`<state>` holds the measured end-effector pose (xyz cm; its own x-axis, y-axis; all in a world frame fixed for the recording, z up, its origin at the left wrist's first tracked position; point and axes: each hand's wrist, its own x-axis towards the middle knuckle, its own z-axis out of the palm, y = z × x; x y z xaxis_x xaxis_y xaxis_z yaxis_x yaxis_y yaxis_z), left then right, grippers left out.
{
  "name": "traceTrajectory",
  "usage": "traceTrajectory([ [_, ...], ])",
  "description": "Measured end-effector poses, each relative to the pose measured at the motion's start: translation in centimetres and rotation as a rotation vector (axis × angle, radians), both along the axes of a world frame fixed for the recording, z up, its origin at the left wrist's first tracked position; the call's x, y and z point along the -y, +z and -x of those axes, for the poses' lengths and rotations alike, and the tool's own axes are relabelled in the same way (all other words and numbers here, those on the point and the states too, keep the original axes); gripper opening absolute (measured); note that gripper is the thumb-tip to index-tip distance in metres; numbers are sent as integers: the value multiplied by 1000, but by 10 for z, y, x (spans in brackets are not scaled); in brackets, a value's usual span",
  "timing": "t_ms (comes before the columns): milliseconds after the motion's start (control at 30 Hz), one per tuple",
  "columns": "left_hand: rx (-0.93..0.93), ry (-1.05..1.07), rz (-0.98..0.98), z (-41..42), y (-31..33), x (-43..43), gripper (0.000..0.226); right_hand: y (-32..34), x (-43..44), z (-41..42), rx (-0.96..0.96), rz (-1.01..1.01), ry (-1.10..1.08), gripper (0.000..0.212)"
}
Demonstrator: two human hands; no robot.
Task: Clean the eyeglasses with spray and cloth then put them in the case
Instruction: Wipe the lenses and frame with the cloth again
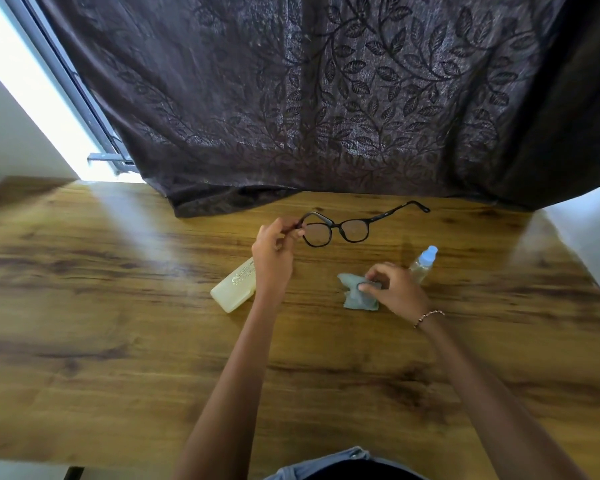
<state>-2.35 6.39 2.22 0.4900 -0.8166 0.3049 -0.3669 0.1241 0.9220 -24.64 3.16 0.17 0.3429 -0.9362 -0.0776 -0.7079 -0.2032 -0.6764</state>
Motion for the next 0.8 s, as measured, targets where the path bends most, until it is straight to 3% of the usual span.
traceTrajectory([
  [133,3,-1,-3,1,-1,1,14,20,-10,1,368,-290,-148,27],
  [267,18,-9,18,5,-2,1,12,28,-20,-6,515,-511,-142,37],
  [333,22,-10,8,6,-3,2,12,34,-27,-16,625,-449,-216,30],
  [467,65,-21,-9,8,-3,1,10,52,-31,-39,792,-56,-376,17],
  [633,85,-72,-7,15,-2,-1,9,62,-24,-59,433,570,-279,17],
  [700,81,-85,-2,19,0,-2,9,56,-22,-64,242,671,-169,18],
  [800,58,-72,13,20,3,-3,10,38,-29,-66,69,634,-58,23],
])
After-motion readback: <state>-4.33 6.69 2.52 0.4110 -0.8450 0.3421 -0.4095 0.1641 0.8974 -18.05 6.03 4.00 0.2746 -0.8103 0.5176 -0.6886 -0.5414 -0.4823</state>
